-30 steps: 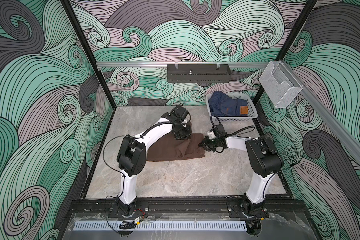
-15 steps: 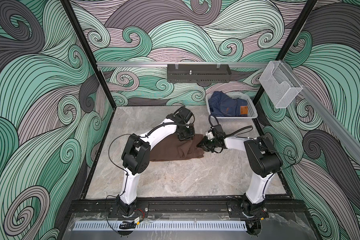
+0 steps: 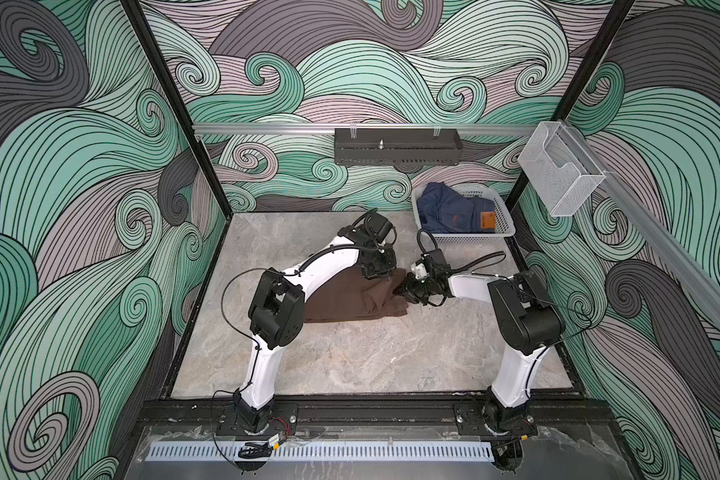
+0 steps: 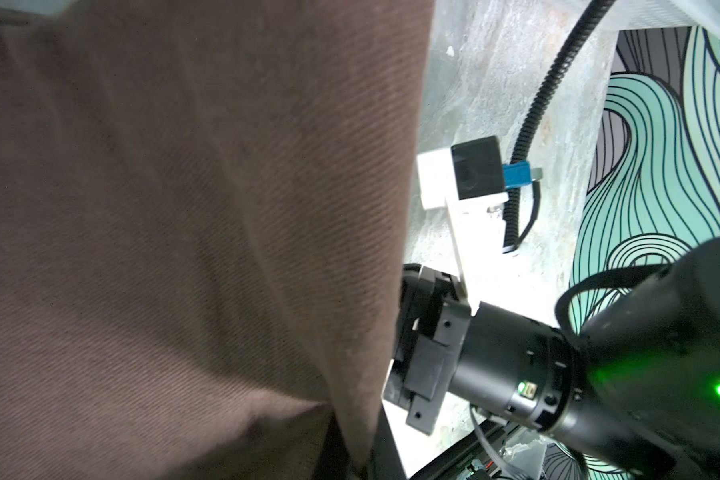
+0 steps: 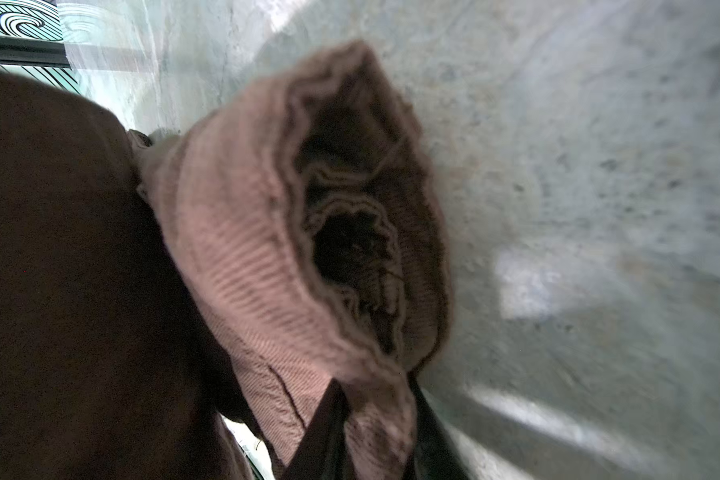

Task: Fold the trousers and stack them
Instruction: 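Lift the fold with the left gripper and lay it over toward the right gripper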

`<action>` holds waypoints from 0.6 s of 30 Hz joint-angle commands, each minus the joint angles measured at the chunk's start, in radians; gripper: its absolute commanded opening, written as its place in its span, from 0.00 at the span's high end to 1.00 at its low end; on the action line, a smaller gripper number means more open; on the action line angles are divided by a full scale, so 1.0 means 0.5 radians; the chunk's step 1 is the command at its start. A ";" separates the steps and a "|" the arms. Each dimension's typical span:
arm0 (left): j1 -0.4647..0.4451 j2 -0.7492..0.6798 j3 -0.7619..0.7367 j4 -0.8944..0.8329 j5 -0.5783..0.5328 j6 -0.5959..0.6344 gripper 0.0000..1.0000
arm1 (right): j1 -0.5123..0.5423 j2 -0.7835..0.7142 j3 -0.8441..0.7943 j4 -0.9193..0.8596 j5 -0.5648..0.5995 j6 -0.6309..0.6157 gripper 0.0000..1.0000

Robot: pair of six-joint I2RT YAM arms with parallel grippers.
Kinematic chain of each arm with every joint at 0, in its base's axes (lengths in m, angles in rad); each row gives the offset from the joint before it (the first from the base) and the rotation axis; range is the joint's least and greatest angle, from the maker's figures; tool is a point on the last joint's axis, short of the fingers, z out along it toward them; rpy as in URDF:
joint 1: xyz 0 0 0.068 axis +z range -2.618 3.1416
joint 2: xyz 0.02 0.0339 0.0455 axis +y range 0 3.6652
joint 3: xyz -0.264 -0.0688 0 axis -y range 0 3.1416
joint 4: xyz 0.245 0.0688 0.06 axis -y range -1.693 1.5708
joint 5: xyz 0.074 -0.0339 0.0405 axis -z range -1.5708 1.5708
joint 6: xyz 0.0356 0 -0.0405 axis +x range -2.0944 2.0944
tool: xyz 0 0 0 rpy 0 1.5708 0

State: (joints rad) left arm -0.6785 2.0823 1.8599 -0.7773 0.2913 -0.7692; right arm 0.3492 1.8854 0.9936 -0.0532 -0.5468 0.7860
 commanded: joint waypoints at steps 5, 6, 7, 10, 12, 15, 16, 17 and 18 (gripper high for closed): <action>-0.020 0.131 0.088 0.101 -0.012 -0.068 1.00 | 0.025 0.008 0.020 -0.068 -0.012 -0.029 0.76; -0.021 0.142 0.086 0.109 -0.004 -0.075 1.00 | 0.024 0.006 0.019 -0.068 -0.011 -0.030 0.76; -0.021 0.156 0.086 0.125 0.005 -0.084 1.00 | 0.025 0.006 0.020 -0.073 -0.009 -0.032 0.76; -0.024 0.183 0.087 0.150 0.046 -0.106 0.95 | 0.025 -0.003 0.020 -0.082 -0.004 -0.038 0.76; -0.024 0.180 0.084 0.163 0.051 -0.106 0.88 | 0.023 -0.012 0.021 -0.091 0.001 -0.037 0.76; -0.021 0.160 0.071 0.202 0.066 -0.096 0.78 | 0.013 -0.035 0.023 -0.096 0.004 -0.020 0.75; -0.021 0.154 0.071 0.210 0.073 -0.097 0.76 | 0.007 -0.047 0.024 -0.104 0.006 -0.017 0.74; -0.018 0.147 0.075 0.213 0.078 -0.097 0.74 | 0.003 -0.061 0.025 -0.111 0.017 -0.017 0.72; -0.016 0.141 0.075 0.216 0.083 -0.097 0.73 | 0.000 -0.074 0.030 -0.124 0.023 -0.021 0.71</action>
State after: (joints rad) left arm -0.6834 2.1696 1.8645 -0.6949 0.3130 -0.8112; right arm 0.3492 1.8805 0.9947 -0.0689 -0.5468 0.7826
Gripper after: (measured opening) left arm 0.266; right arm 0.286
